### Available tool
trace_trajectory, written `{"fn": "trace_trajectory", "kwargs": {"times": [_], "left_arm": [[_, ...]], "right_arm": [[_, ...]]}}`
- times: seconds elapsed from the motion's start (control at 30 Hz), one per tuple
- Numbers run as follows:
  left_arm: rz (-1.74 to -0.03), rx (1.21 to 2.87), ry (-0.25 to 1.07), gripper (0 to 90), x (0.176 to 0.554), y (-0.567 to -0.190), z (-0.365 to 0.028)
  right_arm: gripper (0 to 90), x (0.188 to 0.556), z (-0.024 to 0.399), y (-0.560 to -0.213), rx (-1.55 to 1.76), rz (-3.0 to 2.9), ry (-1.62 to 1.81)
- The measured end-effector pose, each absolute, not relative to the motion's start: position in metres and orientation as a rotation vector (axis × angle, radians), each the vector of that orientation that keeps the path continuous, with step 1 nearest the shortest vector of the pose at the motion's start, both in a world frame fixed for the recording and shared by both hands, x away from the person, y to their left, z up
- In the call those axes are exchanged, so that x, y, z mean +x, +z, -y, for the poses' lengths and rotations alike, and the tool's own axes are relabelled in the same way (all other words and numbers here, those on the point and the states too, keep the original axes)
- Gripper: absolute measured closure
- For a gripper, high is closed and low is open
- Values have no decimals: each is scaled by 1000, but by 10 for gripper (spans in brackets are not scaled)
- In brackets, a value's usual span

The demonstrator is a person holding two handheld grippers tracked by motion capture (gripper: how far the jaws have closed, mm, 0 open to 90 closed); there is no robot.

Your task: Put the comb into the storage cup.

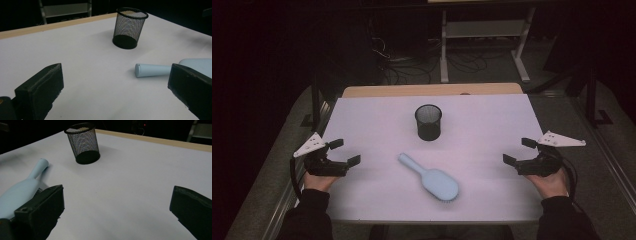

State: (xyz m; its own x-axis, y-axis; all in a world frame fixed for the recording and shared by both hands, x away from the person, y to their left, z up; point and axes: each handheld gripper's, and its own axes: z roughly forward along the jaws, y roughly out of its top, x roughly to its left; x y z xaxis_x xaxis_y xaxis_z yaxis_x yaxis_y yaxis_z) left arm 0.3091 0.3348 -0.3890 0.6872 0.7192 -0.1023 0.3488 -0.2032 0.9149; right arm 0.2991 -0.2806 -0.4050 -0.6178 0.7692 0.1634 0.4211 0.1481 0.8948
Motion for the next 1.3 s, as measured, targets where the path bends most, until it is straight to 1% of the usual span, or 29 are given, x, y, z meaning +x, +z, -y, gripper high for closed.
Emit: {"fn": "trace_trajectory", "kwargs": {"times": [0.33,0.73,0.8,1.0,1.3], "left_arm": [[-793,1855,420,0,319,-371,-322],[-764,1901,376,0,334,-366,-307],[-758,1895,370,20,335,-367,-307],[-751,1915,354,24,342,-368,-298],[-724,1933,334,55,348,-365,-290]], "right_arm": [[0,299,280,-405,1143,-2106,1456],[0,299,280,-405,1140,-2109,1454],[0,299,280,-405,1140,-2110,1453],[0,299,280,-405,1141,-2112,1452],[0,299,279,-406,1139,-2122,1446]]}}
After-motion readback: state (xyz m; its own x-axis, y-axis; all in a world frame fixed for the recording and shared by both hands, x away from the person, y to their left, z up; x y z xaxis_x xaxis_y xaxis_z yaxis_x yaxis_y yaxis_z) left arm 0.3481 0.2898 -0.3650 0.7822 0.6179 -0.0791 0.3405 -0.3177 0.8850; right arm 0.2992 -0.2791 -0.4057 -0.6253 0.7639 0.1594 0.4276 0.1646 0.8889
